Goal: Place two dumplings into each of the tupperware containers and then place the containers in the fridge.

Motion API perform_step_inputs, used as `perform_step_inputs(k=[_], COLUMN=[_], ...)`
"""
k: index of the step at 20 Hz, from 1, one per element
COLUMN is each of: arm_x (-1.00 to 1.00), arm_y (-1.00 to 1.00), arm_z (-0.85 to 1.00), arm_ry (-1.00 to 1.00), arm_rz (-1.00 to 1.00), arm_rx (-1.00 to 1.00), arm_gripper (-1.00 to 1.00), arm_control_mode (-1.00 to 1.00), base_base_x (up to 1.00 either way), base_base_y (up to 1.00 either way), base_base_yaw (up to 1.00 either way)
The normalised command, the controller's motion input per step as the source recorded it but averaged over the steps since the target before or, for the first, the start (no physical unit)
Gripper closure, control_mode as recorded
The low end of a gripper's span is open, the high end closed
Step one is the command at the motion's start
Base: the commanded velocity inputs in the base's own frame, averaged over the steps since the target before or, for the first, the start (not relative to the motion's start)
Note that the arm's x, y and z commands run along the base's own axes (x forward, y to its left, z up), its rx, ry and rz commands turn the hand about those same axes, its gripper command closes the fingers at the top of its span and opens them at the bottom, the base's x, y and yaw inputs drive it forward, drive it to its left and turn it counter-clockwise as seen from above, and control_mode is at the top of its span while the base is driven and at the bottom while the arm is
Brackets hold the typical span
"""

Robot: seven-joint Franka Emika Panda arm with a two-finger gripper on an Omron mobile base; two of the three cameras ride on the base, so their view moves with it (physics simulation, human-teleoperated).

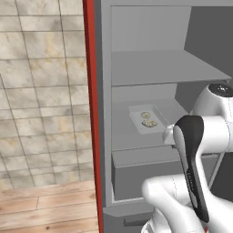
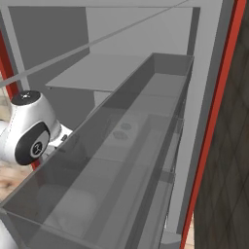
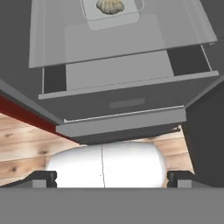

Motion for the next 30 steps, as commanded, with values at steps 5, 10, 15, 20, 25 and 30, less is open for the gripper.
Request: perform_step_inputs(k=[5,10,15,20,25,30], arm_x=[-0.07,-0.02,-0.04,0.0,0.0,0.0], arm_y=[-0.01,-0.01,0.01,0.0,0.0,0.0], arm_z=[0.0,0.0,0.0,0.0,0.0,0.0], arm_ry=[-0.01,-0.01,0.0,0.0,0.0,0.0], arm_rz=[0.0,0.05,0.0,0.0,0.0,0.0], arm_rx=[0.0,0.0,-0.03,0.0,0.0,0.0], arm_gripper=[-1.0,-1.0,-1.0,-1.0,-1.0,-1.0], arm_control_mode=[-1.0,-1.0,1.0,1.0,1.0,1.0], base_base_x=[0.0,0.0,-0.04,-0.87,-0.96,-0.63], base_base_y=[0.0,0.0,0.02,0.5,0.92,0.86], base_base_yaw=[0.0,0.0,0.0,0.04,0.39,0.85])
